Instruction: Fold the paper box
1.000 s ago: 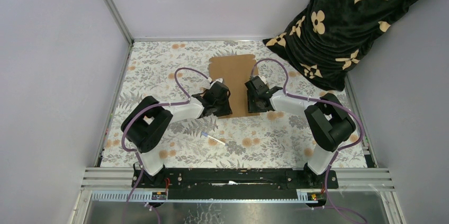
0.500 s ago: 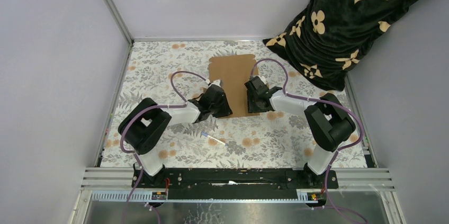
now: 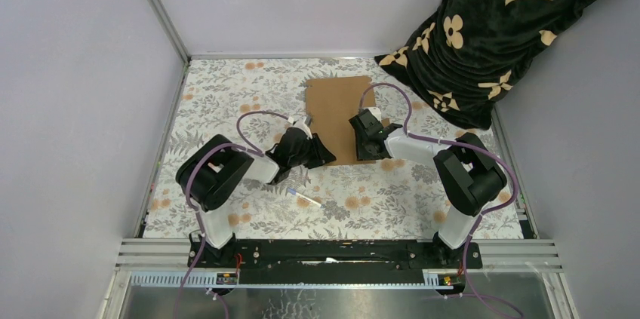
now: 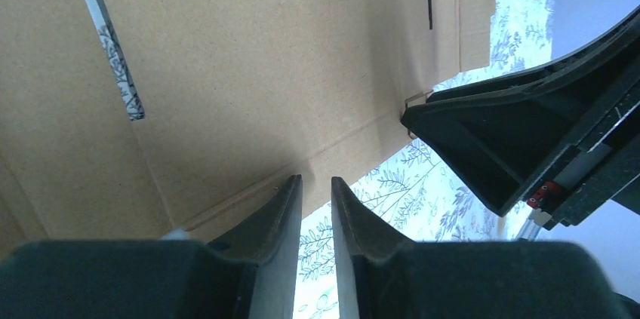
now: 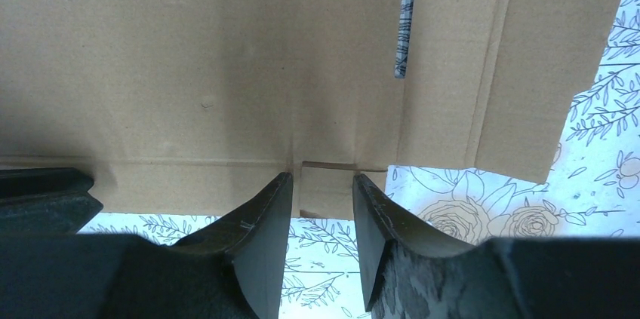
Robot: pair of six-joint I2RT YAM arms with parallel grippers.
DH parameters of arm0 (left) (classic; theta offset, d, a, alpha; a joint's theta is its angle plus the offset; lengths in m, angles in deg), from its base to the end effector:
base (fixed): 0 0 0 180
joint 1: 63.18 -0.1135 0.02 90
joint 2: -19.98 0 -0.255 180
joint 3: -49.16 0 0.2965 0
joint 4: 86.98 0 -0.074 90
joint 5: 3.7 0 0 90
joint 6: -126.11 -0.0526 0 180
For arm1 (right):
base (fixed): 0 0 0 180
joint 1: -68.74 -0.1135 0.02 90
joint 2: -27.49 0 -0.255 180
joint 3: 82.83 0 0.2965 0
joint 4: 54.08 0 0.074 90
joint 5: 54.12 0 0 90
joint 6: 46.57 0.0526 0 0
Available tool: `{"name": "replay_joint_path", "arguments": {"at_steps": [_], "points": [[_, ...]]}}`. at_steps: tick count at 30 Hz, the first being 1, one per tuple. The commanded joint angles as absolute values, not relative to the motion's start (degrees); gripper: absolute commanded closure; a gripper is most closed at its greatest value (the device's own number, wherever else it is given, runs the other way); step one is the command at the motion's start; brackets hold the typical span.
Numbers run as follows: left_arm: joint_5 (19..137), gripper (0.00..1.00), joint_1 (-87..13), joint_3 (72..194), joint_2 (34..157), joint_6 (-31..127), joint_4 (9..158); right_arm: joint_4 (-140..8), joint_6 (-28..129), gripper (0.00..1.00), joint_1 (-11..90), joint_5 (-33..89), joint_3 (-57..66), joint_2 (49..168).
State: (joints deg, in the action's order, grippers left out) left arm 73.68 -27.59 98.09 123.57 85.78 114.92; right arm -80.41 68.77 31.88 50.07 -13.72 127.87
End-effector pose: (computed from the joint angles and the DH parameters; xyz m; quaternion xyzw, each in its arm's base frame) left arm 0.2835 -0.2170 0.0517 -0.0547 0.8724 -0.3934 0.2849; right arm 0.3169 0.2214 0.1049 -0.0614 0.9516 0.0414 0.2983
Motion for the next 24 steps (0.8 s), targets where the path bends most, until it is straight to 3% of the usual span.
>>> {"name": "replay_joint_path", "arguments": {"at_steps": [1,24], "points": [[68.8,0.72,-26.9,94.7,130.4,86.7,112.4,-84.6,70.6,0.57,30.7,45.0,-16.3,131.3],[67.2,0.72,-27.7,91.9,135.3,88.2,118.2,-84.0,70.8,0.57,30.3,44.7,-16.7,131.8]]}}
